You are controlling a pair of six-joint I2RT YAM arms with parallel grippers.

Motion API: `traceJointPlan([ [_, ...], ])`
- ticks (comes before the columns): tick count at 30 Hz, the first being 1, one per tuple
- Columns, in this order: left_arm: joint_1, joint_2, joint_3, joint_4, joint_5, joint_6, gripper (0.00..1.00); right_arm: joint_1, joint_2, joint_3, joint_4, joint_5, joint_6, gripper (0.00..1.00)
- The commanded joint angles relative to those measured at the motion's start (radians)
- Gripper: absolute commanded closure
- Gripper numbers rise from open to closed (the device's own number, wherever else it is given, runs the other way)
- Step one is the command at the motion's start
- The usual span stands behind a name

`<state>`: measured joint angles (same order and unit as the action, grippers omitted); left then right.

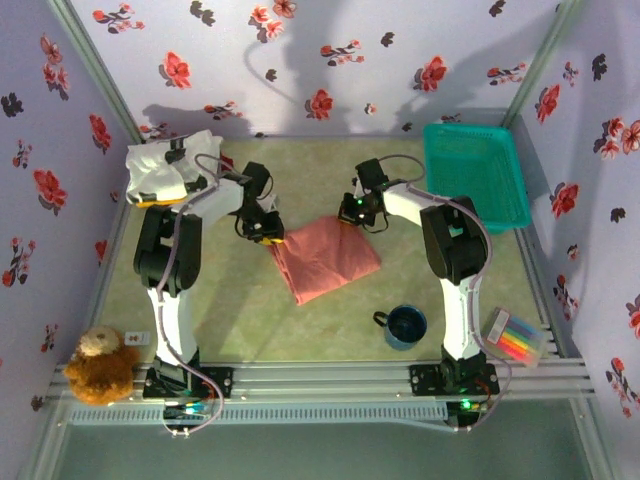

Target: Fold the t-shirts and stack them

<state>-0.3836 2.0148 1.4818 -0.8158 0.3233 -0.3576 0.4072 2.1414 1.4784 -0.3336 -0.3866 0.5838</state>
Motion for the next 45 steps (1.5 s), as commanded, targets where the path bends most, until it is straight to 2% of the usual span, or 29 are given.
traceJointPlan([
  [1,-0.007,0.005,0.0,0.032,-0.01,-0.003,0.92,-0.008,0.063,-0.025,-0.157,0.032,-0.024,1.0],
  [3,-0.018,-0.022,0.014,0.018,-0.029,0.0,1.0,-0.009,0.064,-0.027,-0.16,0.036,-0.024,1.0],
  [4,-0.027,-0.042,0.026,0.005,-0.054,0.006,1.0,-0.009,0.063,-0.027,-0.164,0.038,-0.025,1.0],
  [10,-0.045,-0.126,0.102,-0.084,-0.157,0.023,1.0,-0.01,0.074,-0.036,-0.171,0.037,-0.024,1.0],
  [17,-0.064,-0.114,0.165,-0.161,-0.268,0.055,1.0,-0.01,0.084,-0.037,-0.193,0.045,-0.026,1.0],
  [20,-0.068,-0.112,0.168,-0.14,-0.311,0.069,1.0,-0.01,0.097,-0.026,-0.218,0.054,-0.031,1.0],
  [27,-0.059,0.042,0.298,-0.189,-0.342,0.138,1.0,-0.009,0.107,-0.02,-0.232,0.057,-0.022,1.0],
  [32,-0.017,0.098,0.315,-0.209,-0.353,0.105,1.0,-0.011,0.114,-0.015,-0.244,0.058,-0.027,1.0],
  [39,0.036,0.232,0.435,-0.241,-0.336,0.173,1.0,-0.017,0.112,-0.018,-0.262,0.064,-0.029,1.0],
  [45,0.082,0.297,0.46,-0.224,-0.333,0.183,1.0,-0.021,0.118,-0.016,-0.271,0.063,-0.023,1.0],
])
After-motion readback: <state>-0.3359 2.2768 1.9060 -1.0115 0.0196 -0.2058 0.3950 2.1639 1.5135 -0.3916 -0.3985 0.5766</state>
